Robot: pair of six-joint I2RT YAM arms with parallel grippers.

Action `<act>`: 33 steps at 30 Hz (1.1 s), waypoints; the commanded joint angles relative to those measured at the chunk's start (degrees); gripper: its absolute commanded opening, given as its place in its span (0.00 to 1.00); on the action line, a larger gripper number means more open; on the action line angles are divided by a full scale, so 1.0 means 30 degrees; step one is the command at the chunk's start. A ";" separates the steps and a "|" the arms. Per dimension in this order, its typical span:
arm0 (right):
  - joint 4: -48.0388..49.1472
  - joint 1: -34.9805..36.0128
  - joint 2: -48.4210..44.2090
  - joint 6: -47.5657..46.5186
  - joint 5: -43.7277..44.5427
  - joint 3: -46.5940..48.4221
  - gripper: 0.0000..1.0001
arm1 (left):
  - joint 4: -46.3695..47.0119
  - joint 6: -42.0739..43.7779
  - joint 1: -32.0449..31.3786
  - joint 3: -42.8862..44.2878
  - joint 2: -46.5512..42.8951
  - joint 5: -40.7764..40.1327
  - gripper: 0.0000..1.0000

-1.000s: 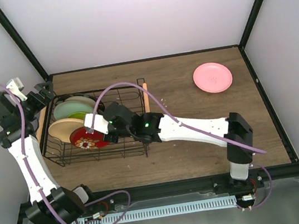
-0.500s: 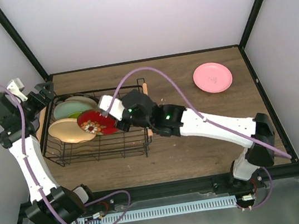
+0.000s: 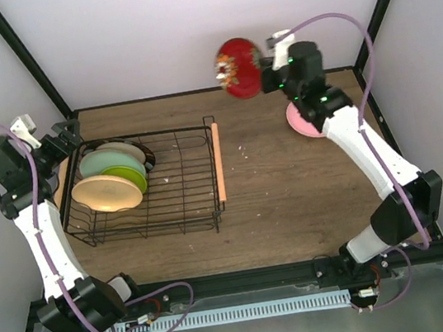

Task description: Unload the plates from the dish rack

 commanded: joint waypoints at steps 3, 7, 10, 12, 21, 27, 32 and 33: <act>-0.0762 -0.5301 0.2043 0.6687 -0.4086 -0.0610 0.01 | 0.0666 -0.0345 -0.0191 -0.0055 -0.0264 -0.0225 1.00; -0.0415 -0.6398 0.4397 0.7839 -0.5781 -0.1756 0.01 | 0.0752 -0.0515 -0.0277 -0.0087 -0.0373 -0.0368 1.00; -0.0409 -0.6395 0.6061 0.8409 -0.6883 -0.1819 0.01 | 0.0789 -0.0640 -0.0283 -0.0223 -0.0463 -0.0443 1.00; -0.0247 -0.6373 0.6925 0.8952 -0.7514 -0.1850 0.01 | 0.0793 -0.0657 -0.0302 -0.0318 -0.0503 -0.0476 1.00; -0.0819 -0.5194 1.0477 0.9800 -0.8047 -0.0241 0.01 | 0.0862 -0.0941 -0.0334 -0.0619 -0.0693 -0.0699 1.00; -0.1482 -0.4775 1.2000 1.0159 -0.7705 0.0837 0.01 | 0.0939 -0.1130 -0.0342 -0.0744 -0.0865 -0.0727 1.00; -0.1666 -0.4771 1.2884 1.0328 -0.7230 0.1335 0.12 | 0.0936 -0.1378 -0.0370 -0.0877 -0.1123 -0.0725 1.00; -0.1735 -0.4769 1.3091 1.0316 -0.7173 0.1538 0.13 | 0.0936 -0.1428 -0.0371 -0.0906 -0.1146 -0.0738 1.00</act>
